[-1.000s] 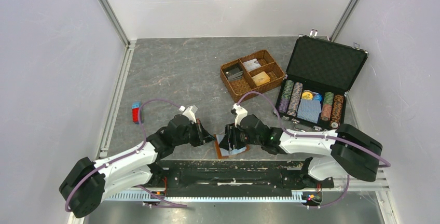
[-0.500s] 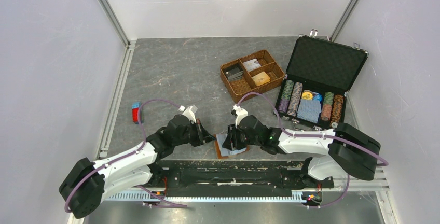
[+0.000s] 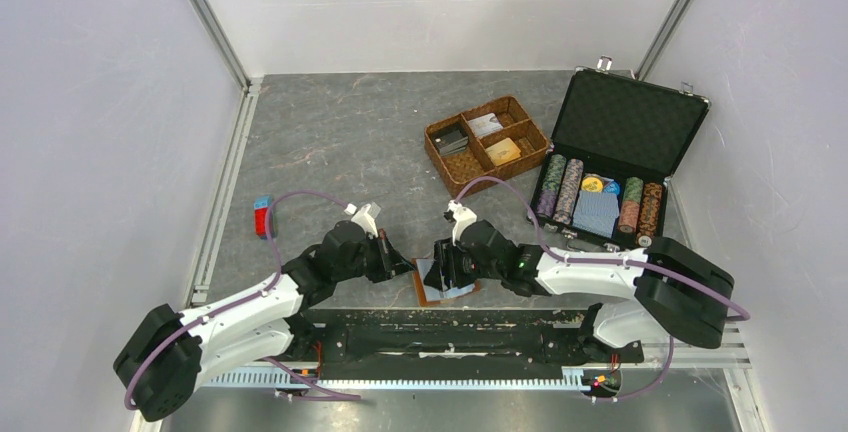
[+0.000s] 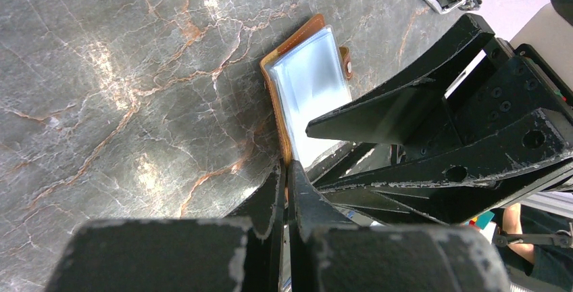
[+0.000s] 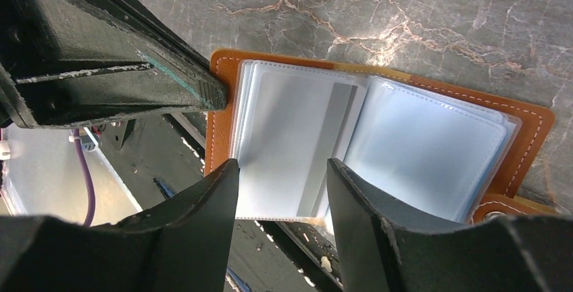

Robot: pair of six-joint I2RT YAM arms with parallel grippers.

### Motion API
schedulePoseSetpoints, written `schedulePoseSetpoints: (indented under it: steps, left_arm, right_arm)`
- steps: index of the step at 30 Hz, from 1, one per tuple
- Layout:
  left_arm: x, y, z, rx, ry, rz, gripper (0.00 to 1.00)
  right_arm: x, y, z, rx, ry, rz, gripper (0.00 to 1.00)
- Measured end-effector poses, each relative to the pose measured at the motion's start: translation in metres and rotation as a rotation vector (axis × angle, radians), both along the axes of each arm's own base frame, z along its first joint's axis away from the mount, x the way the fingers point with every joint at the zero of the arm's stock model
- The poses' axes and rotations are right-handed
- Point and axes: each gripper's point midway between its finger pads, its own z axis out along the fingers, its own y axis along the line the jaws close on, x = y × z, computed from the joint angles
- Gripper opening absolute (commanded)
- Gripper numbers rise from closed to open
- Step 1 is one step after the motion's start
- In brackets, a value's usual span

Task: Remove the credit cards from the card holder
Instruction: Remove the credit card from the card holder.

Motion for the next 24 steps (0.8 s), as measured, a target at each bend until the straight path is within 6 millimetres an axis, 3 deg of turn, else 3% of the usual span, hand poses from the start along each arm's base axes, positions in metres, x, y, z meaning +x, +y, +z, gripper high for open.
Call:
schedulePoseSetpoints:
  steps: [18,24]
  left_arm:
    - [0.0,0.0001,-0.0001,0.0,0.0,0.0,0.02]
    - [0.0,0.0,-0.0001,0.0,0.0,0.0,0.02]
  right_arm:
    - [-0.0068,0.0046,-0.0055,0.008,0.034,0.032,0.6]
    - [-0.0072,0.0051,-0.0059,0.009,0.036,0.034,0.53]
